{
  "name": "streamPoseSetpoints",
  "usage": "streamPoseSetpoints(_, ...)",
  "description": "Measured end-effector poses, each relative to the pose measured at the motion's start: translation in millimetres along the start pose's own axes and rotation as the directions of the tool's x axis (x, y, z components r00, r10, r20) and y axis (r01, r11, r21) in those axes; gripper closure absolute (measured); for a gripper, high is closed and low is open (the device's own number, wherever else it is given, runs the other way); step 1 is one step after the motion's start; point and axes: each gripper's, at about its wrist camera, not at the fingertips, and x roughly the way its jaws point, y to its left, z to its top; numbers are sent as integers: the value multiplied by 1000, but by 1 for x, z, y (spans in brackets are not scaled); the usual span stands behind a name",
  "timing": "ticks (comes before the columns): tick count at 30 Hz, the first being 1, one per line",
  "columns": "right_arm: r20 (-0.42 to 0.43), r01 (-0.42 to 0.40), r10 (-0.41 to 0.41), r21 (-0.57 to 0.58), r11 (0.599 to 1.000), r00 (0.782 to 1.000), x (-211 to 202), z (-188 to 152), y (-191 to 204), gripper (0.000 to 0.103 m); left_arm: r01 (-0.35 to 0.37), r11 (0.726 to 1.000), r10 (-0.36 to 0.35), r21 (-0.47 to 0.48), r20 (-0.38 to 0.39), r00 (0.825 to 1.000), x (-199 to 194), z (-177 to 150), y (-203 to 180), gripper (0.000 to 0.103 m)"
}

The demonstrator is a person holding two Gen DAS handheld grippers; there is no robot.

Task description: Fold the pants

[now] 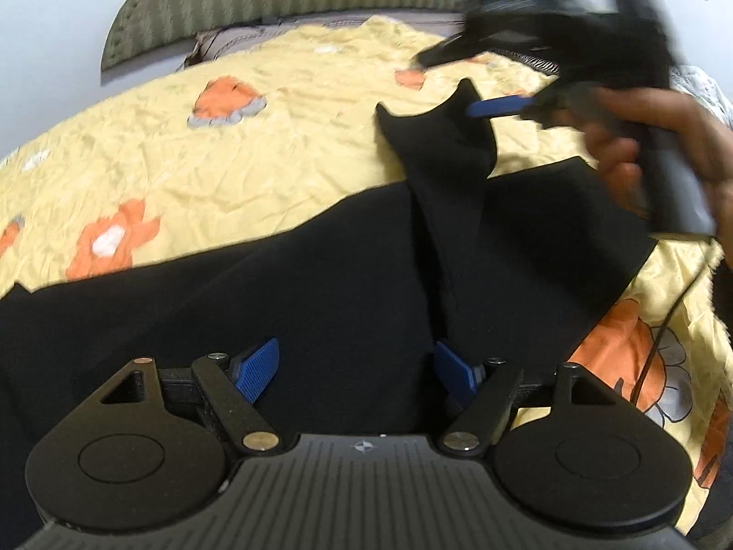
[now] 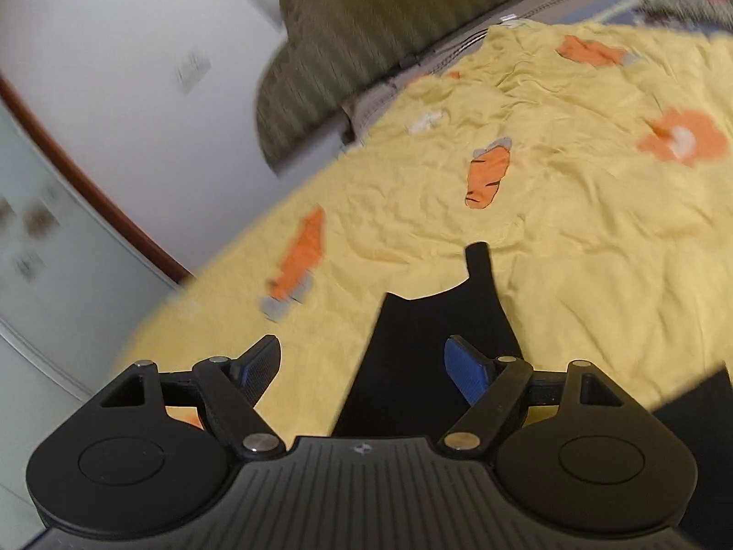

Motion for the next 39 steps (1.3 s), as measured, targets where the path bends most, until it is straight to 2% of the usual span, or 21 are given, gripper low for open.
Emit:
streamPoseSetpoints(2, -24, 119, -123, -113, 986, 992, 24, 4, 17, 23, 0, 1000, -1, 24, 12, 1000, 1, 0, -4, 27)
streamPoseSetpoints(4, -21, 228, -238, -227, 947, 971, 45, 5, 34, 24, 7, 1000, -7, 28, 25, 1000, 0, 0, -3, 26)
streamPoseSetpoints(8, 5, 345, -374, -399, 850, 927, 79, 0, 60, 26, 25, 1000, -25, 3, 49, 998, -1, 0, 4, 26)
streamPoseSetpoints(9, 1, 361, -398, -421, 832, 918, 87, -2, 62, 33, 32, 999, -31, -3, 42, 999, 1, 0, 5, 26)
streamPoseSetpoints(11, -12, 386, -437, -449, 806, 899, 100, -4, 63, 52, 39, 999, -39, -9, 37, 999, 2, 1, 6, 26)
streamPoseSetpoints(12, -21, 386, -442, -450, 805, 897, 102, -3, 61, 70, 40, 999, -40, -7, 38, 998, 2, 1, 6, 26)
streamPoseSetpoints(16, 15, 398, -428, -399, 826, 903, 83, 1, 52, 92, 43, 999, -44, 20, 61, 997, -3, 0, 6, 26)
streamPoseSetpoints(19, 70, 379, -379, -342, 860, 923, 48, 3, 48, 94, 96, 994, -101, 48, 95, 990, -10, 1, 7, 26)
streamPoseSetpoints(22, 111, 311, -293, -221, 924, 950, 7, 8, 36, 94, 174, 979, -186, 105, 118, 975, -10, 7, 3, 24)
streamPoseSetpoints(25, 167, 271, -246, -145, 952, 955, -32, 10, 27, 95, 215, 961, -239, 175, 131, 962, -5, 10, -10, 24)
streamPoseSetpoints(26, 184, 261, -235, -129, 957, 954, -44, 9, 25, 95, 216, 955, -246, 202, 140, 959, -2, 10, -15, 23)
streamPoseSetpoints(31, 246, 223, -199, -73, 972, 949, -91, 2, 13, 95, 149, 944, -200, 296, 151, 968, 18, 12, -41, 24)
streamPoseSetpoints(33, 250, 193, -177, -39, 980, 952, -102, -2, 5, 95, 103, 939, -159, 327, 150, 976, 28, 13, -52, 35)
streamPoseSetpoints(35, 255, 171, -162, -16, 985, 953, -110, -5, -2, 95, 70, 937, -124, 342, 138, 983, 37, 14, -60, 64)
streamPoseSetpoints(37, 266, 175, -167, -7, 984, 949, -116, -8, -6, 95, 61, 939, -108, 339, 122, 987, 43, 14, -64, 86)
streamPoseSetpoints(38, 271, 177, -169, -3, 984, 948, -119, -10, -9, 95, 64, 943, -108, 326, 120, 987, 44, 14, -65, 94)
streamPoseSetpoints(39, 271, 174, -168, 1, 985, 948, -121, -10, -11, 95, 56, 947, -101, 315, 127, 987, 42, 14, -65, 95)
